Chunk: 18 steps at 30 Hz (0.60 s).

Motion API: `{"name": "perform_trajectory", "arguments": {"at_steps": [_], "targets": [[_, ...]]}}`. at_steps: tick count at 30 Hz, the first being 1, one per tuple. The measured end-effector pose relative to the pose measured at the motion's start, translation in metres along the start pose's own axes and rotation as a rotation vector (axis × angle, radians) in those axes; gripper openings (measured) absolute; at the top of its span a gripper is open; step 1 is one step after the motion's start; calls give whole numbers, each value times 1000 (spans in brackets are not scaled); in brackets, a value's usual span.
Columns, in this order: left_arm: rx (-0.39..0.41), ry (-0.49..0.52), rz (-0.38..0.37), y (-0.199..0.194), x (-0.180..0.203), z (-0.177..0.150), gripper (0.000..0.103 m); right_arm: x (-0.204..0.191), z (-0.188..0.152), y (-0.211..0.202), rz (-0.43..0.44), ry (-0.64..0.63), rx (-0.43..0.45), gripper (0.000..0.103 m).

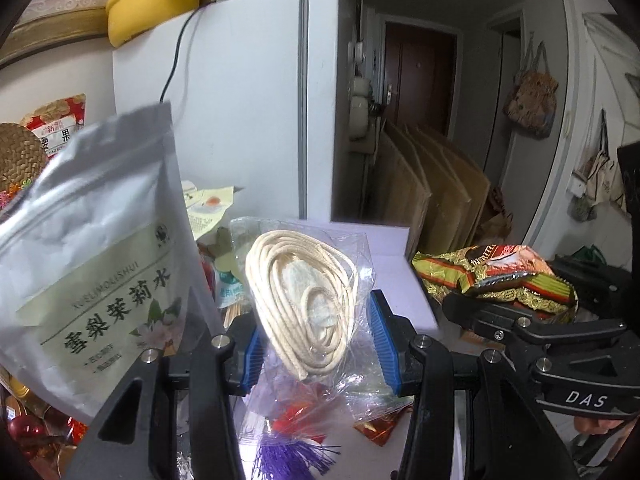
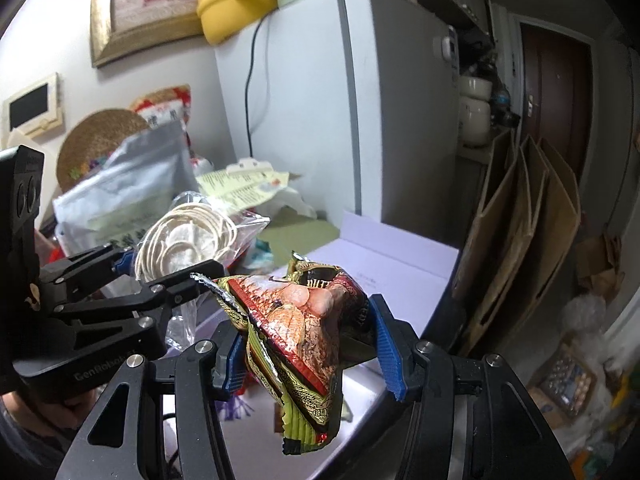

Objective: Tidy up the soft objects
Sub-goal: 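Lift and carry the snack bag and noodle bag over the white box, then lower both bags into the box and open both tools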

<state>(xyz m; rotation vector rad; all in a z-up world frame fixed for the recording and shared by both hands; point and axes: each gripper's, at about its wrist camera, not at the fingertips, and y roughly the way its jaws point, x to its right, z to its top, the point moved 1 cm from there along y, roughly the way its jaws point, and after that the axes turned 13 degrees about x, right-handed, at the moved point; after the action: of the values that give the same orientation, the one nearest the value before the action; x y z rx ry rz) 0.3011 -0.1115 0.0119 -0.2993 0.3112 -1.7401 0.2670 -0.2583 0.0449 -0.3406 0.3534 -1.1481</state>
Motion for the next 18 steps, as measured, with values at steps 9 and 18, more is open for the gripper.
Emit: {"name": "perform_trajectory", "arguments": {"at_steps": [9, 18], "targets": [[-123, -11, 20, 37, -10, -31, 46, -1, -21, 35, -15, -16, -104, 54], [-265, -27, 25, 53, -22, -70, 46, -5, -62, 65, -11, -14, -230, 54]]}}
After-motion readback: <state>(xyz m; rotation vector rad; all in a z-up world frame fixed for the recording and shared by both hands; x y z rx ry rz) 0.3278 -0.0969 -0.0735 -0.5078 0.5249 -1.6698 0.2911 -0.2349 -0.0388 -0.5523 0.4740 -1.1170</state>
